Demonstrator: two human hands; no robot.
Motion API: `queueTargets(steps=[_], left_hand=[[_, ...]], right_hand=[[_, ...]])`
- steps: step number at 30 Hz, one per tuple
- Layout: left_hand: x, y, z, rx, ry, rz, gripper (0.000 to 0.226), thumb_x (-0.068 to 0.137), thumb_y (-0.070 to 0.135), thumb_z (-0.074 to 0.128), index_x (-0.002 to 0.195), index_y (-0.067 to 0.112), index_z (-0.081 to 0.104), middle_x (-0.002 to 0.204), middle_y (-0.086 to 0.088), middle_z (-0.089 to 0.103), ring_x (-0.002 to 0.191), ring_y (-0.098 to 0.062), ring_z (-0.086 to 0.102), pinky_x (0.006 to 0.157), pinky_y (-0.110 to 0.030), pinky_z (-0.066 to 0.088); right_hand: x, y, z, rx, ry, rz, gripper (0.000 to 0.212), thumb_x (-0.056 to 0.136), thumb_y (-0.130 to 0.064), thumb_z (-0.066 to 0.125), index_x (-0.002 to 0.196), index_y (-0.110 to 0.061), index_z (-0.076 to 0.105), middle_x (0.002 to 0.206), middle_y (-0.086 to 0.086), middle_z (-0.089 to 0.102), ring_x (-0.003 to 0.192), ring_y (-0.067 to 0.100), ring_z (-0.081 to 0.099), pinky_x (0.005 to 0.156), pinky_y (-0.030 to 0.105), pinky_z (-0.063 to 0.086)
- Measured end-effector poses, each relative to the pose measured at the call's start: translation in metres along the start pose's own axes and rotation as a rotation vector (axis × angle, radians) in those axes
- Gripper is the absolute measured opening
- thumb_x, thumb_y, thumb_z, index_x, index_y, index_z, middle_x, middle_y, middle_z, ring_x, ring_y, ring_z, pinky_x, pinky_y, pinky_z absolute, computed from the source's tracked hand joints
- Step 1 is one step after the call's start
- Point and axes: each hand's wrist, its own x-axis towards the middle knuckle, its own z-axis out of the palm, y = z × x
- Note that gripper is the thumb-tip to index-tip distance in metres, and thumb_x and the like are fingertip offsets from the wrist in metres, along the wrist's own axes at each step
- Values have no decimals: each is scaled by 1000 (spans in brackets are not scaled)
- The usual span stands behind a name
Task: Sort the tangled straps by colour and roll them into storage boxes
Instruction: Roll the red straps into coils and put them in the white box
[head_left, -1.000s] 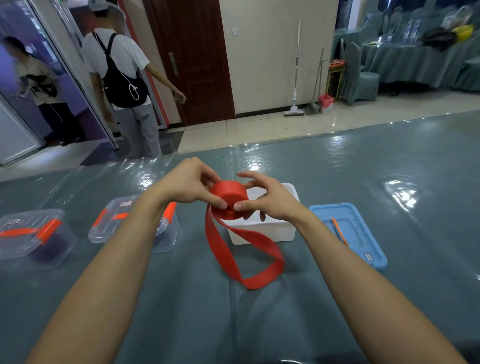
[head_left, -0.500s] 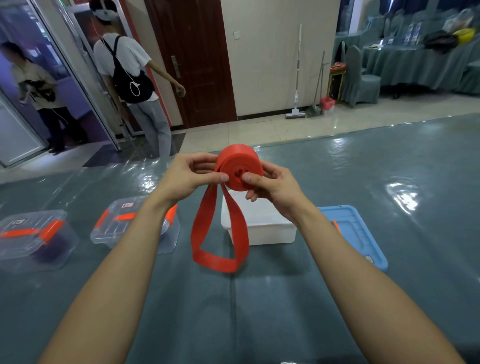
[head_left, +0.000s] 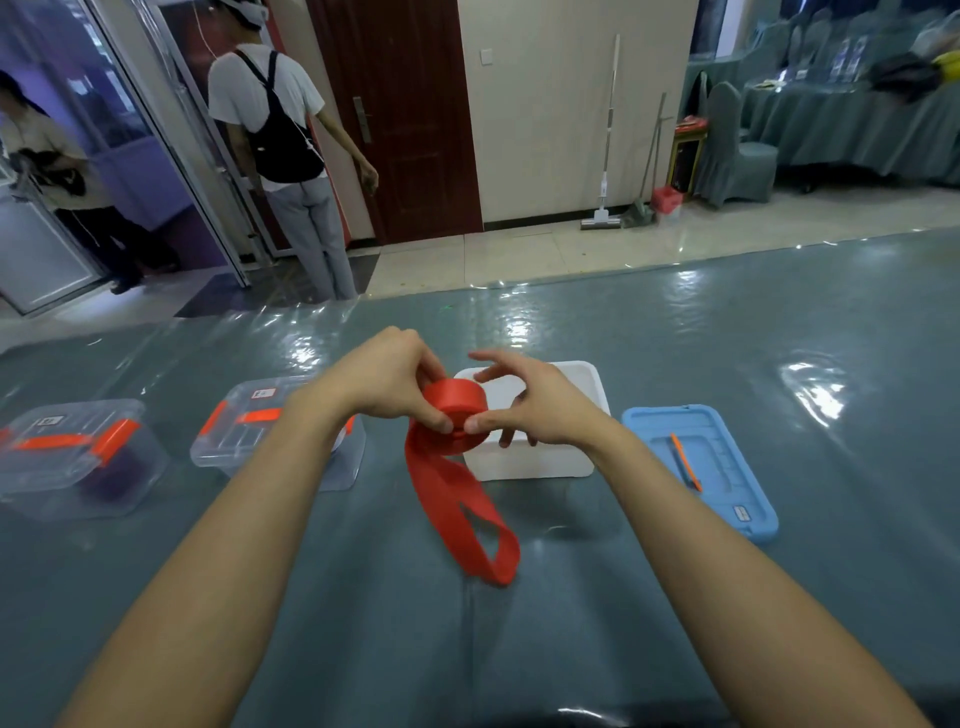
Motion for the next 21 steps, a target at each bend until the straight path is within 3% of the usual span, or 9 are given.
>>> queueTargets(steps=[3,7,10,12,16,19,21], left_hand=[[-2,1,1,-26,-23,5,38,56,58,97,85,36,83,71,17,77,65,0,70,68,-32,60],[-9,-15,8,-385,-2,-19,43,61,40,106,97,34,85,88,8,84,84,-7,80,79,-23,63],[-17,-33,22,-703,47,-49,49,65,22,106,110,22,85,105,-7,85,101,-22,81,97,-34,64],[-22,-40,32,-834,69,-63,55,63,26,106,113,19,84,110,-12,83,106,-25,80,104,-37,61],[-18,-41,39,-935,186,-92,70,48,46,110,108,20,86,107,-15,84,101,-26,81,98,-34,63],[-12,-39,32,-949,225,-55,67,52,45,109,111,22,85,106,-13,84,101,-26,82,91,-30,64],[-11,-37,30,-941,159,-31,63,61,41,107,117,21,84,111,-14,83,107,-29,81,96,-33,63]], right_hand=[[1,-4,7,-28,-65,-39,52,78,-33,96,124,-28,72,108,4,80,66,28,79,59,29,56],[-5,-4,4,96,-24,-36,47,78,-33,96,120,-26,76,73,5,80,62,26,78,67,25,60],[-7,-2,-1,222,2,-61,45,80,-30,97,120,-24,78,81,6,82,65,30,78,74,36,66],[-7,1,-4,345,33,-87,39,82,-26,95,118,-20,80,93,11,82,65,32,76,73,40,66],[-6,7,-3,550,55,-105,37,86,-23,92,120,-14,80,113,20,76,66,36,73,74,41,63],[-5,11,1,660,68,-98,39,86,-27,91,119,-11,80,105,18,75,66,33,72,73,38,62],[-2,13,6,735,77,-92,42,84,-30,91,120,-10,79,102,18,76,67,30,73,73,35,62]])
